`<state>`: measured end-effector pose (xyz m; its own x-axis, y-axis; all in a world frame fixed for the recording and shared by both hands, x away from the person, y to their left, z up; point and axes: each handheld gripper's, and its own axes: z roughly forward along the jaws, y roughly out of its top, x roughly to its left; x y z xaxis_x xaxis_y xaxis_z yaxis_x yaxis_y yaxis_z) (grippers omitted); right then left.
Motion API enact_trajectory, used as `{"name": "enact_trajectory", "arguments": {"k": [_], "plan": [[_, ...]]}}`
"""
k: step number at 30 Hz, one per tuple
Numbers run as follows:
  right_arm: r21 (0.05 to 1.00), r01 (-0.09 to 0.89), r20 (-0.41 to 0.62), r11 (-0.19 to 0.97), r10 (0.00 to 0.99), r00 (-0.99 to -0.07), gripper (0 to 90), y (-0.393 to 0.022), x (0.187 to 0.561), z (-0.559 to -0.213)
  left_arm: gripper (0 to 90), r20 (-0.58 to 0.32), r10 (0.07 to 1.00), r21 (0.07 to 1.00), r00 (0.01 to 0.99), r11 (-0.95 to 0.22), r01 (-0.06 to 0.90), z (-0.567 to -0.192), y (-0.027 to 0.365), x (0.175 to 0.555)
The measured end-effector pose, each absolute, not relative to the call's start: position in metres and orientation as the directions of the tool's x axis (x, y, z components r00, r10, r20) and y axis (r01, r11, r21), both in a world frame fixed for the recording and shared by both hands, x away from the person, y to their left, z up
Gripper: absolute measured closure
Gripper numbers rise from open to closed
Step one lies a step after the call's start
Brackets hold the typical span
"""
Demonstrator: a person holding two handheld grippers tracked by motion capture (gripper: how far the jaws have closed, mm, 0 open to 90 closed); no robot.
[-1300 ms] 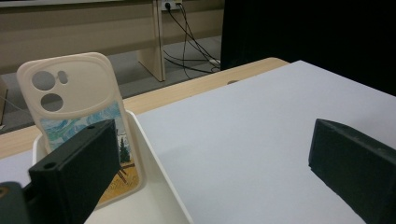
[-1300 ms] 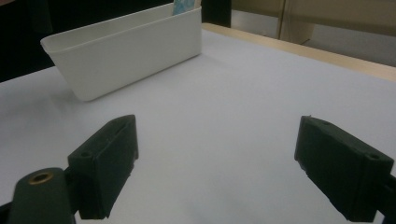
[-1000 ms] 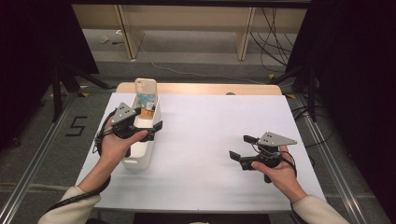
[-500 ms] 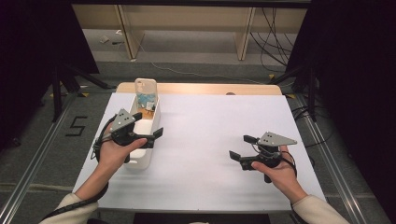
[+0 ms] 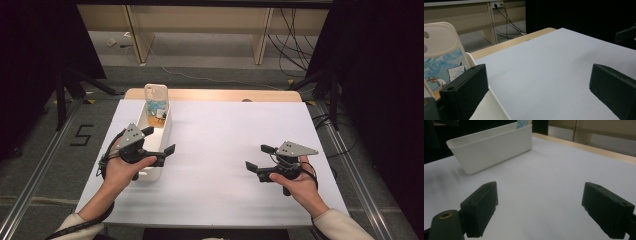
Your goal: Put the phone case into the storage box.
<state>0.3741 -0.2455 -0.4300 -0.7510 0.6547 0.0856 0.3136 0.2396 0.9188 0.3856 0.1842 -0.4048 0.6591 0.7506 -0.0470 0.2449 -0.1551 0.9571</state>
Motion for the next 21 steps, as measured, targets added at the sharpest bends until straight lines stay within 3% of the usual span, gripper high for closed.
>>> {"name": "enact_trajectory", "arguments": {"k": [21], "plan": [[0.92, 0.311, 0.085, 0.24, 0.653, -0.752, 14.4, -0.2453, 0.3742, -0.4299, 1.3, -0.044, 0.731, 0.955, 0.681, -0.17, 0.244, -0.4144, 0.1886, 0.3751]]}}
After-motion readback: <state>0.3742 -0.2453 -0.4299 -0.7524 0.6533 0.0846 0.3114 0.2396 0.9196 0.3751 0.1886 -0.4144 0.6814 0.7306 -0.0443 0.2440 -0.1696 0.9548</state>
